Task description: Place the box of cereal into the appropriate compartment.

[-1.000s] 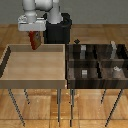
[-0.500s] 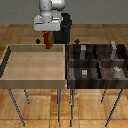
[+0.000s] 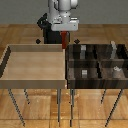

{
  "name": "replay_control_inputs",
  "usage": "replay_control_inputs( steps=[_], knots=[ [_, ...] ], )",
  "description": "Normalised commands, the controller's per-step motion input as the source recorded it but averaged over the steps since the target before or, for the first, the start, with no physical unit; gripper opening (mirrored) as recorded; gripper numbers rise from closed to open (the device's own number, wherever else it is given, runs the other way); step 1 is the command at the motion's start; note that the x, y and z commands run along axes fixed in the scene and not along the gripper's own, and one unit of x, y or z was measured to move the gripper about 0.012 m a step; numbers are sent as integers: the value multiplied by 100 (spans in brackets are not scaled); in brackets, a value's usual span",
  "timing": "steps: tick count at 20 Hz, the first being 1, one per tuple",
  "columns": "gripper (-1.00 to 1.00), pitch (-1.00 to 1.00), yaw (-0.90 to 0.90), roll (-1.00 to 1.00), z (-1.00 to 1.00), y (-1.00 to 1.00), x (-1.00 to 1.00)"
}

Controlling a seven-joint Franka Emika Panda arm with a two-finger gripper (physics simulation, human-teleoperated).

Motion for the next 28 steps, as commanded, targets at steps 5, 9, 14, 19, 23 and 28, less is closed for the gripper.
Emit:
replay_control_inputs(
  steps=[5,9,14,19,23,28],
  knots=[
    [-100,0,0,0,0,100,0],
    [-100,0,0,0,0,100,0],
    [-100,0,0,0,0,100,0],
    [-100,0,0,0,0,100,0],
    [-100,0,0,0,0,100,0],
    [-100,0,0,0,0,100,0]
  ],
)
